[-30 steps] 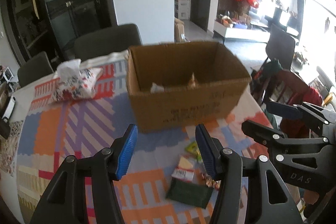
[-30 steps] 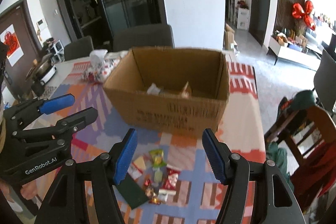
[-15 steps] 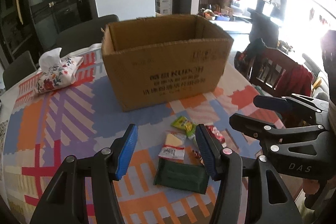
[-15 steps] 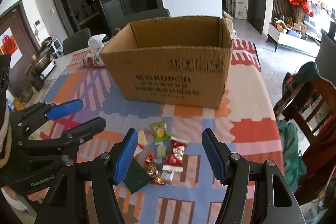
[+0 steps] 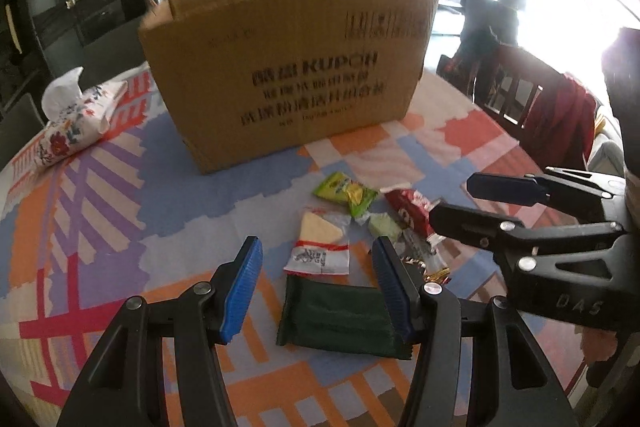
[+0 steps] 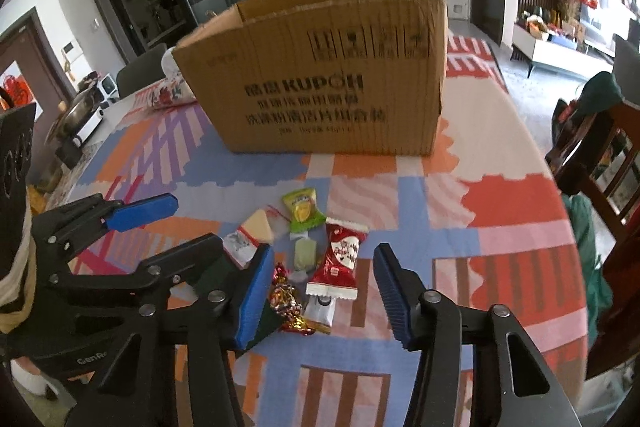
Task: Organize snacks
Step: 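Grasp the cheese-cake packet with the left tool while the right tool grasps the red candy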
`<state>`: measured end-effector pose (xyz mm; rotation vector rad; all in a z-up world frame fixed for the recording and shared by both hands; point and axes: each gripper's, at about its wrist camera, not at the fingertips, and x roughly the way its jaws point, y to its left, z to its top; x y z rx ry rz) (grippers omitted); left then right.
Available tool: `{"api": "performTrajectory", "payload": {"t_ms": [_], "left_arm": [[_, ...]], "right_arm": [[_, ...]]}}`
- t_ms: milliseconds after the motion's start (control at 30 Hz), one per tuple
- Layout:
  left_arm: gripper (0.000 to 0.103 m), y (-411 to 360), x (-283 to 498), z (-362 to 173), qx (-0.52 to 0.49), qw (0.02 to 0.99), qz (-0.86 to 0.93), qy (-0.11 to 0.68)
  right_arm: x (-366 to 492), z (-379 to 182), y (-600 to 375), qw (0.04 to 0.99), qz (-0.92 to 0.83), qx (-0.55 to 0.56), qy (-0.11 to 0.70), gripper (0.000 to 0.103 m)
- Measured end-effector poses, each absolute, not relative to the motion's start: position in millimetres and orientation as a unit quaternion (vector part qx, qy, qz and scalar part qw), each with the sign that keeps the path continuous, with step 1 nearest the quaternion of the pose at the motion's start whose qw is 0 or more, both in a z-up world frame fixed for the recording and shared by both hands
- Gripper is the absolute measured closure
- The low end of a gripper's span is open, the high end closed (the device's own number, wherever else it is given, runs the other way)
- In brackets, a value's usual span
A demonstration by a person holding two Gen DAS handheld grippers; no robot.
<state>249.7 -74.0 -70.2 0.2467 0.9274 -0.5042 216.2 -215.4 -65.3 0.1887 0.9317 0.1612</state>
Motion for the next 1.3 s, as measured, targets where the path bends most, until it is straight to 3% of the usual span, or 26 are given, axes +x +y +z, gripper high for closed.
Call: {"api": "performTrajectory", "payload": {"t_ms": [667, 967, 1300], "left_arm": [[0.048, -93, 284, -113, 0.111, 0.839, -0.240, 0.475], [0.066, -87, 290, -116, 0.097, 0.842, -0.230, 0.478], [0.069, -82, 286, -99, 0.077, 0.852, -0.227, 0.466]], "right_arm": [[237, -104, -228, 0.861, 0.083, 0.155, 0.477, 0.065], [245, -110, -226, 0.857, 0.085, 0.157, 0.484, 0.072], [241, -104, -225, 0.865, 0.080, 0.149, 0.473, 0.075]]}}
